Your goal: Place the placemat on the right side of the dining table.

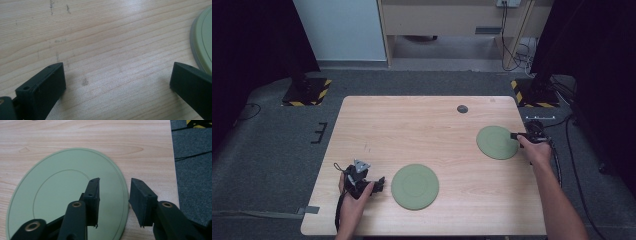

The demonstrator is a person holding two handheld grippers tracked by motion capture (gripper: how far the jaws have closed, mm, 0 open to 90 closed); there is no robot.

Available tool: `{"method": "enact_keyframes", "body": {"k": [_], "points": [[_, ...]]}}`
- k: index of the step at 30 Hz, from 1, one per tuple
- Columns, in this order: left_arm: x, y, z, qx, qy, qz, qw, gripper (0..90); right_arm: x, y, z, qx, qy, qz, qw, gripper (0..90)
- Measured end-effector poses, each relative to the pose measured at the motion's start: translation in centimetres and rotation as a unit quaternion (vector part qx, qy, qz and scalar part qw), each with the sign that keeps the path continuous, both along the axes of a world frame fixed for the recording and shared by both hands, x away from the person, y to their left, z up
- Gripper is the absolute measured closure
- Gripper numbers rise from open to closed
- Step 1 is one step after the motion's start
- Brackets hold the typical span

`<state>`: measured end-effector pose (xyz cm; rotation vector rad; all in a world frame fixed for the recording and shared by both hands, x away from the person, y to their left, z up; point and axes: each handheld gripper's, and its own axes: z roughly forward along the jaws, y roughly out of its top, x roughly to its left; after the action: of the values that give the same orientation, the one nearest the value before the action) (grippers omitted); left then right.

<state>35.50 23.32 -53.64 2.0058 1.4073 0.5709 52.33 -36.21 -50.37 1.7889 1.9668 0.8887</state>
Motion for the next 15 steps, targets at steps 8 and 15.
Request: {"method": "enact_keyframes", "body": {"k": [8,15], "points": [[0.0,0.0,0.0,0.0,0.0,-0.001,1.0,0.0,-0.2,0.9,0.8,0.0,-0.01,-0.002,0.9999,42.1],[0.0,0.0,0.0,0.0,0.0,-0.002,1.0,0.0,-0.1,1.8,0.8,0.014,-0.012,0.002,0.9998,24.2]]}}
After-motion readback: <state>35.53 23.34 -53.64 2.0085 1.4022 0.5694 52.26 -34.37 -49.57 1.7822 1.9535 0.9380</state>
